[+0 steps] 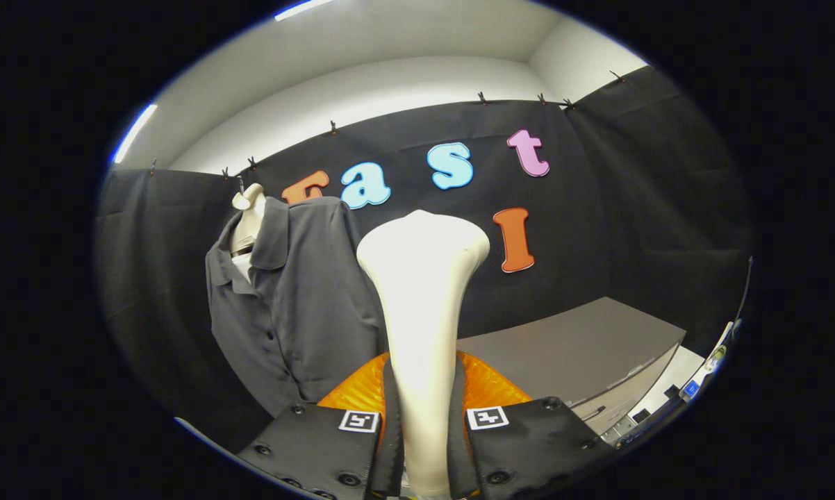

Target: Iron the clothes twice with a garment steamer, once on the left side and once on the right side.

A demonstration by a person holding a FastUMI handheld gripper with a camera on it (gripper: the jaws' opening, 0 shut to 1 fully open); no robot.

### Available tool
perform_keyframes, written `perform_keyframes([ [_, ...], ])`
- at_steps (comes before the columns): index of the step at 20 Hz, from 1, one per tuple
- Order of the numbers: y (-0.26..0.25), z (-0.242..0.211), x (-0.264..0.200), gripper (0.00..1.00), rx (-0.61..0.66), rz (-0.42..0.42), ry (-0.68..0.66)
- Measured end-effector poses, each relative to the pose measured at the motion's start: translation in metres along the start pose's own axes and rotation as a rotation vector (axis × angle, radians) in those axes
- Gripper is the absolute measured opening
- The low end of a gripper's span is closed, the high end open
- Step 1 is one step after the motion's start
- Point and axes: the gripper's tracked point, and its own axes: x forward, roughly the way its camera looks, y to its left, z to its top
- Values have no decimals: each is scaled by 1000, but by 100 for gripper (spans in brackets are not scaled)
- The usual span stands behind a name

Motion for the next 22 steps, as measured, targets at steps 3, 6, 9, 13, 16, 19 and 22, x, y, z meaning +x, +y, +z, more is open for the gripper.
perform_keyframes([
  [3,23,-12,-4,32,-9,17,13],
  [6,51,-17,0,32,-24,47,11],
  [9,72,-20,7,32,-28,36,-15],
  [13,104,-31,19,32,-40,34,-41],
  [16,125,-37,34,32,-51,46,-52],
  [19,139,-42,49,32,-76,47,-54],
  [22,150,-50,67,32,-97,64,-48],
])
